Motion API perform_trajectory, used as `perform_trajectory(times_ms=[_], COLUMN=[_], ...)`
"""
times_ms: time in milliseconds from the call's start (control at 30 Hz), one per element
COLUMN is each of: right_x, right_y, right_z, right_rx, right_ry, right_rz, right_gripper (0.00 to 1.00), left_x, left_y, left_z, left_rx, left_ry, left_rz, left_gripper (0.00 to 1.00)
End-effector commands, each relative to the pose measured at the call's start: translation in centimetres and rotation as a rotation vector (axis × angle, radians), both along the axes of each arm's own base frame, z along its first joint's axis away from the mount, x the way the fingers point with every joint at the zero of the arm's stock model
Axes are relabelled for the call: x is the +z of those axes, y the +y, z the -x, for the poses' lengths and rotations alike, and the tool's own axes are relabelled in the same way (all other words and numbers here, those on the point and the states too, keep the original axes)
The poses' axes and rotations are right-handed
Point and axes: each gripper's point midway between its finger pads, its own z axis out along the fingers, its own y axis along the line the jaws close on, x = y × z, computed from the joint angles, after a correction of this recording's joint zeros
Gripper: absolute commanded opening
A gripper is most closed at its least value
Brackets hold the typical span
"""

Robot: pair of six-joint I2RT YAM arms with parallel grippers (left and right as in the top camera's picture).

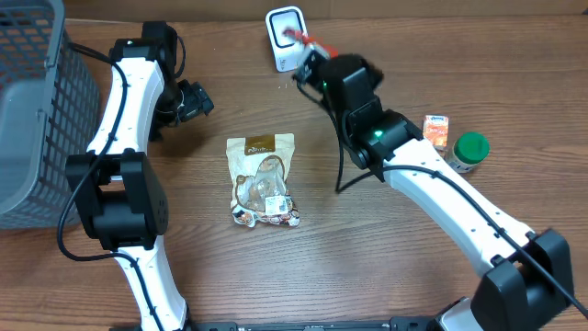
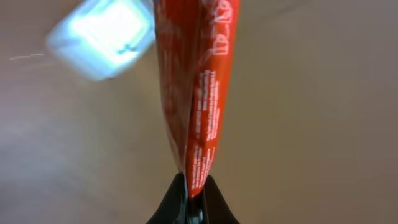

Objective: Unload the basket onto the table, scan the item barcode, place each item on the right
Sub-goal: 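Lift the red stick and hold it before the white scanner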

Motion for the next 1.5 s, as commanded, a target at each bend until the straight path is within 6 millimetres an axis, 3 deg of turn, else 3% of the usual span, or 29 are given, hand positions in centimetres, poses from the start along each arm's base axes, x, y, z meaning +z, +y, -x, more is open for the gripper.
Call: perform_trajectory(times_ms=[0, 133, 333, 400, 433, 567, 667, 833, 1233, 1367, 1467], right_x=[1.3, -0.8, -3.8, -5.6, -7.5, -10.5, -10.2, -9.5, -9.5, -10.9, -13.2], right_y=[-2.8, -1.7, 0.2, 0.5, 0.6, -0.6, -0.2, 0.9, 1.4, 1.3, 0.9], right_z=[-2.3, -5.2, -8.4, -9.2, -9.8, -11.7, -13.8, -15.4, -16.0, -15.9, -15.8], right_rx=[-0.122, -0.092, -0.098, -0.086, -0.088, -0.152, -0.203, -0.181, -0.142, -0.138, -0.147], right_ry=[-0.09, -0.133, -0.258, -0.27, -0.274, -0.243, -0.276, -0.26, -0.264, -0.229, -0.189], right_rz=[0.323, 0.458, 0.503, 0.54, 0.565, 0.606, 0.582, 0.573, 0.544, 0.568, 0.596], right_gripper=[0.03, 0.03, 0.04, 0.03, 0.03, 0.03, 0.03, 0.03, 0.03, 0.03, 0.03], left_x=[1.1, 1.1, 1.1, 1.1, 1.1, 1.1, 1.1, 1.1, 1.1, 1.1, 1.1], left_y=[-0.2, -0.2, -0.2, -0.2, -0.2, -0.2, -0.2, -0.2, -0.2, -0.2, -0.2], left_z=[-0.4, -0.4, -0.4, -0.4, -0.4, -0.4, -0.4, -0.4, -0.4, -0.4, -0.4], left_rx=[-0.019, -0.019, -0.019, -0.019, -0.019, -0.019, -0.019, -0.019, -0.019, -0.019, -0.019], left_ry=[-0.031, -0.031, -0.031, -0.031, -0.031, -0.031, -0.031, -0.031, -0.031, -0.031, -0.031], left_rz=[-0.007, -0.007, -0.007, -0.007, -0.007, -0.007, -0.007, -0.007, -0.007, -0.007, -0.007], left_gripper=[1.0, 1.0, 1.0, 1.0, 1.0, 1.0, 1.0, 1.0, 1.0, 1.0, 1.0])
